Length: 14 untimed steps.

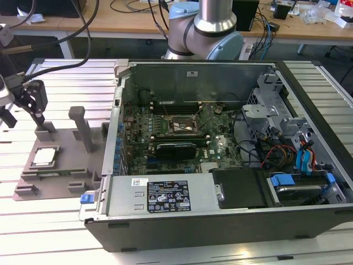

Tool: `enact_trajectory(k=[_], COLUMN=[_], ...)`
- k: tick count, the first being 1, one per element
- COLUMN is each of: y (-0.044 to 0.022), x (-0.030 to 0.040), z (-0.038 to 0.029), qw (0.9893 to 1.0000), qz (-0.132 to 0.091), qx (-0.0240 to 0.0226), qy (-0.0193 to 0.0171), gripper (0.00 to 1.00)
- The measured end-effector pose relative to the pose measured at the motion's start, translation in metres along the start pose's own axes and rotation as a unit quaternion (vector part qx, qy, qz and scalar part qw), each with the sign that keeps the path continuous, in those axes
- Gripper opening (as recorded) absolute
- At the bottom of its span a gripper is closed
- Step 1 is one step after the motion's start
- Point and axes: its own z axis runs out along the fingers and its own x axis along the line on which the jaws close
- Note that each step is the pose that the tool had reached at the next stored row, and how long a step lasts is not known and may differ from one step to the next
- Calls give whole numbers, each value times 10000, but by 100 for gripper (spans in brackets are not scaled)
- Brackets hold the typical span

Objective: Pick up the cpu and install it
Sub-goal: 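Pick up the cpu and move it towards the insertion slot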

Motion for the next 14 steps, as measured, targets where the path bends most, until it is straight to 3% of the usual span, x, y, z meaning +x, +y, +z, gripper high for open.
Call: enact_trajectory(k=[14], y=[0], x=[2], z=[57], qw=[10000], qz=[0], qx=[0], qy=[0], gripper=[62])
